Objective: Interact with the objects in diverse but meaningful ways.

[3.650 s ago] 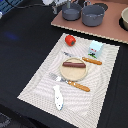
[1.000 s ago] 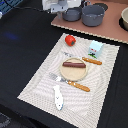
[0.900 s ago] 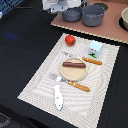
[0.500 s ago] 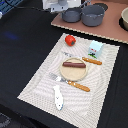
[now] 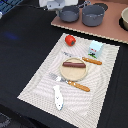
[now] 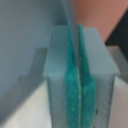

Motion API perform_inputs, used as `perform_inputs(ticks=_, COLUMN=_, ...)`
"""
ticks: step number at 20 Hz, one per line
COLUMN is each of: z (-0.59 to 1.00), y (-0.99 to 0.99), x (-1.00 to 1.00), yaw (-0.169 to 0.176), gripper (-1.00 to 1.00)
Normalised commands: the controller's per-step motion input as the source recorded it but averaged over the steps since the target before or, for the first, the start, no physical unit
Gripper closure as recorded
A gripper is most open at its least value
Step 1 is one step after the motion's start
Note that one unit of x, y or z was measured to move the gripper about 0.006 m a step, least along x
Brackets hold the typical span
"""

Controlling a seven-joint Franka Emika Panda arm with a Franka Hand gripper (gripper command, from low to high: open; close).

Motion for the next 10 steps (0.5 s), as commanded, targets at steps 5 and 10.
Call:
perform_inputs(ticks=5, z=-0.22, y=-0.16, x=-0.69, yaw=0.104, gripper=1.00)
perform_inputs(ticks=10, z=-0.02, y=-0.48, x=-0.51, yaw=0.079, gripper=1.00)
